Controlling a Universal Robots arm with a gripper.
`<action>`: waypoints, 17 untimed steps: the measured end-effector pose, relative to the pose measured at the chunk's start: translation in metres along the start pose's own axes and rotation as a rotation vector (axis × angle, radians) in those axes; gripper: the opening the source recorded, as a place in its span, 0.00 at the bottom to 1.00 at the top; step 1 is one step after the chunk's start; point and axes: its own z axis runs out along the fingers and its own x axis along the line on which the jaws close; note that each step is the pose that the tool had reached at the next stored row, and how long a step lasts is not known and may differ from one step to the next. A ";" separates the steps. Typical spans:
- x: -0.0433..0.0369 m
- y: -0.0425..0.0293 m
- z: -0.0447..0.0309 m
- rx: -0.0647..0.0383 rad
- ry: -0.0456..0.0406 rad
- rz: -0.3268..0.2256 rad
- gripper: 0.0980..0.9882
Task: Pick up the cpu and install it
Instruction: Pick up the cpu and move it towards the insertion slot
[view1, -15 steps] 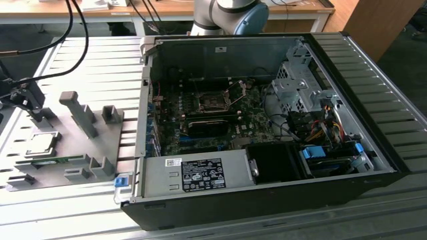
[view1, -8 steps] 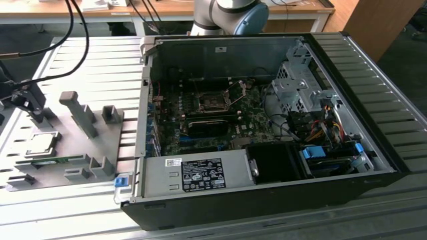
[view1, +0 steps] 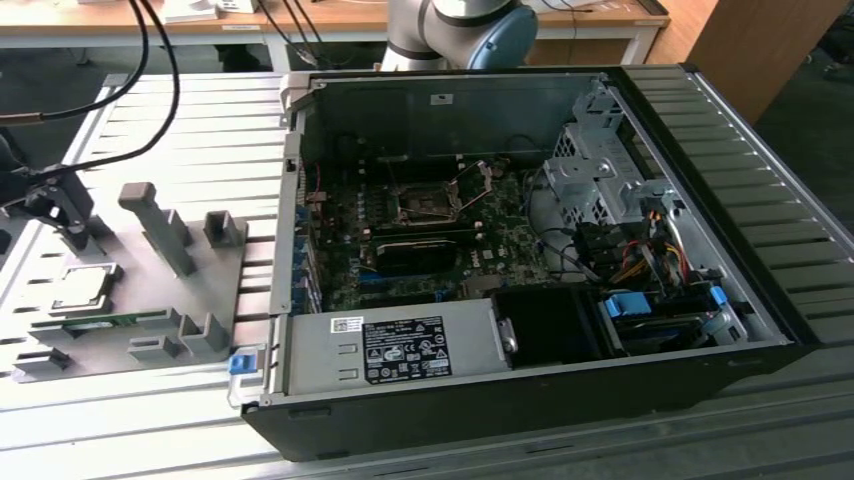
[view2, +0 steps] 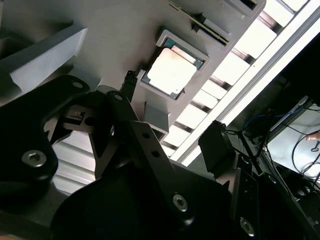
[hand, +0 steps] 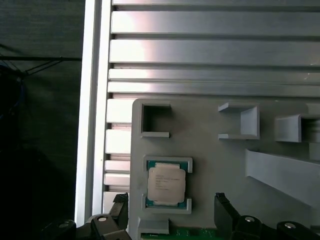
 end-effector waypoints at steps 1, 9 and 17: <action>0.0001 0.0000 0.0008 0.000 0.0004 0.003 0.76; 0.0022 -0.0004 0.0061 -0.001 0.0016 0.007 0.76; 0.0039 -0.0006 0.0099 -0.001 0.0019 0.007 0.76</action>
